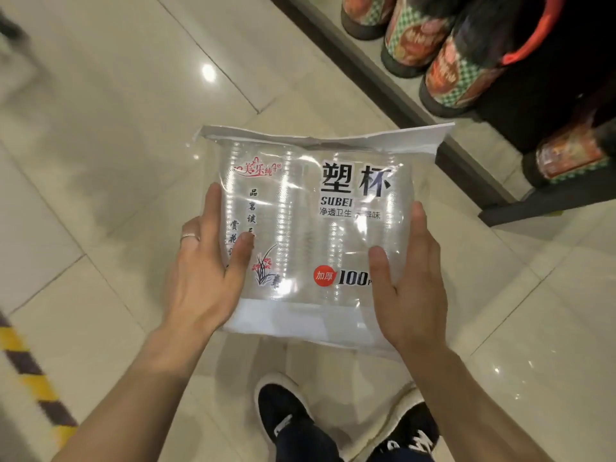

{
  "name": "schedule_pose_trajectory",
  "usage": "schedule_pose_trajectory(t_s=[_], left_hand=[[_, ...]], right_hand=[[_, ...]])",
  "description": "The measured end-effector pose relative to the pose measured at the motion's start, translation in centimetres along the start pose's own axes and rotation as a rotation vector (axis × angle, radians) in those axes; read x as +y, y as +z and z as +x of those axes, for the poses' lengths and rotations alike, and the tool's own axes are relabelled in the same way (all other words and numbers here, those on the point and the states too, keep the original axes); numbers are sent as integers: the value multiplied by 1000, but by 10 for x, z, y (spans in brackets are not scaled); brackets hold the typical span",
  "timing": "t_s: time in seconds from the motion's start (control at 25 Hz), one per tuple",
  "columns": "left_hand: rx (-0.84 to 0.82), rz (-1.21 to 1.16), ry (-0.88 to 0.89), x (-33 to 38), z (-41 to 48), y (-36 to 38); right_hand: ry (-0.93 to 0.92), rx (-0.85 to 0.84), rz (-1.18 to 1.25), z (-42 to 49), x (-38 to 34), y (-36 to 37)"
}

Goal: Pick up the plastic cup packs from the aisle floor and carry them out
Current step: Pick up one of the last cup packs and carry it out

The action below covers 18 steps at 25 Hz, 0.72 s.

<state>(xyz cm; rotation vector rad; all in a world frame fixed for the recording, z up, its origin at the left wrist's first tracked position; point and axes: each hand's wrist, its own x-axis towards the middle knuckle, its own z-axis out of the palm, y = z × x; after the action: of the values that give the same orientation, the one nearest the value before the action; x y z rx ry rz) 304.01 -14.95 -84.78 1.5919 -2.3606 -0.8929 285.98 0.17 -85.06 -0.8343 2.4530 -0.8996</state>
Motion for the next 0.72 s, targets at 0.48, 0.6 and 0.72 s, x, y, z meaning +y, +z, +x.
schedule_pose_trajectory(t_s=[0.48, 0.6, 0.72], left_hand=[[577, -147, 96, 278, -6, -433], [650, -174, 178, 361, -22, -528], [721, -220, 297, 444, -50, -609]], right_hand=[[-448, 229, 123, 51, -397, -331], [-523, 318, 150, 40, -478, -430], [-615, 434, 177, 19, -537, -537]])
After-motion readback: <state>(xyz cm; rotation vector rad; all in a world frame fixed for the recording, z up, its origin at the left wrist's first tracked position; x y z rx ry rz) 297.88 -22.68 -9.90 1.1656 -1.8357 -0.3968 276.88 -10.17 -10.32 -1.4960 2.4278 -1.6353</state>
